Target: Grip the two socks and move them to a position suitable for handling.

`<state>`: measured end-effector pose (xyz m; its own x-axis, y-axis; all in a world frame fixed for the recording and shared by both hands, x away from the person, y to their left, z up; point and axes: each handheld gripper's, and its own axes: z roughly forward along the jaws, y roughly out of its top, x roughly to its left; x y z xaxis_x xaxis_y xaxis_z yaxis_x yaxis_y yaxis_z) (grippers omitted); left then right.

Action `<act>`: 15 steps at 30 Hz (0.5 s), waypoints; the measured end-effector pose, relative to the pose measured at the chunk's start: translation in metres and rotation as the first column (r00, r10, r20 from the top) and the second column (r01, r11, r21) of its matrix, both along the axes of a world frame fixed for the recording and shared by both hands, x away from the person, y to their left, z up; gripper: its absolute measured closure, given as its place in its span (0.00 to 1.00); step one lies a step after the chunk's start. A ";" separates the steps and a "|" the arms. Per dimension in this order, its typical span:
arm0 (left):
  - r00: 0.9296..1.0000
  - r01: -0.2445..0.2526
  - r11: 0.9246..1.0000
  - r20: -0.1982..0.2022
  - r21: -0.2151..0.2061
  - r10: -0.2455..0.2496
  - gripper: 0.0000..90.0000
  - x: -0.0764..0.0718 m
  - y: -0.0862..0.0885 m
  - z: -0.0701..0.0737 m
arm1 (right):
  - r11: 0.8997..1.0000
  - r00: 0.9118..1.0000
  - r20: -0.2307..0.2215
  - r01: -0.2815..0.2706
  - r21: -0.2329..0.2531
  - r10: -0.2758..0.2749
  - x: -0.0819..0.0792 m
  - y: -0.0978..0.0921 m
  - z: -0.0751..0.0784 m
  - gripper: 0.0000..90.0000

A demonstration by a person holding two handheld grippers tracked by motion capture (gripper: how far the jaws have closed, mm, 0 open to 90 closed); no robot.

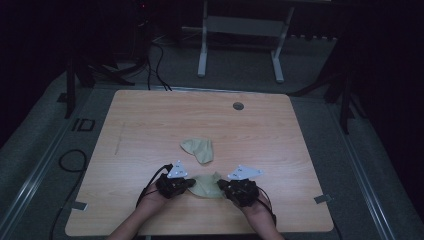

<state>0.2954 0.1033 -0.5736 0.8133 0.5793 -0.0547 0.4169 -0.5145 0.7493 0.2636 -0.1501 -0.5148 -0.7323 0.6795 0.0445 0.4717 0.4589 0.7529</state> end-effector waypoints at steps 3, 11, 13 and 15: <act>1.000 -0.002 1.000 0.002 0.002 0.002 0.99 0.000 0.000 0.000 | 1.000 1.000 0.006 0.022 0.003 -0.022 0.001 -0.008 0.003 0.96; 1.000 -0.009 1.000 0.003 0.006 0.009 0.99 -0.001 -0.004 0.000 | 0.993 0.993 -0.002 0.121 0.004 -0.120 0.006 -0.042 -0.001 0.99; 1.000 -0.007 1.000 0.006 0.010 0.007 0.99 -0.002 -0.006 0.001 | 0.990 0.989 -0.019 0.144 0.007 -0.144 0.008 -0.051 -0.004 0.99; 1.000 -0.007 1.000 0.000 0.005 0.007 0.99 -0.002 -0.007 0.000 | 0.987 0.987 -0.028 0.158 0.004 -0.158 0.008 -0.057 -0.007 0.99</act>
<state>0.2930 0.0966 -0.5732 0.8092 0.5852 -0.0521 0.4206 -0.5151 0.7468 0.2714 -0.2069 -0.5214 -0.6141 0.7863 0.0677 0.5583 0.3722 0.7415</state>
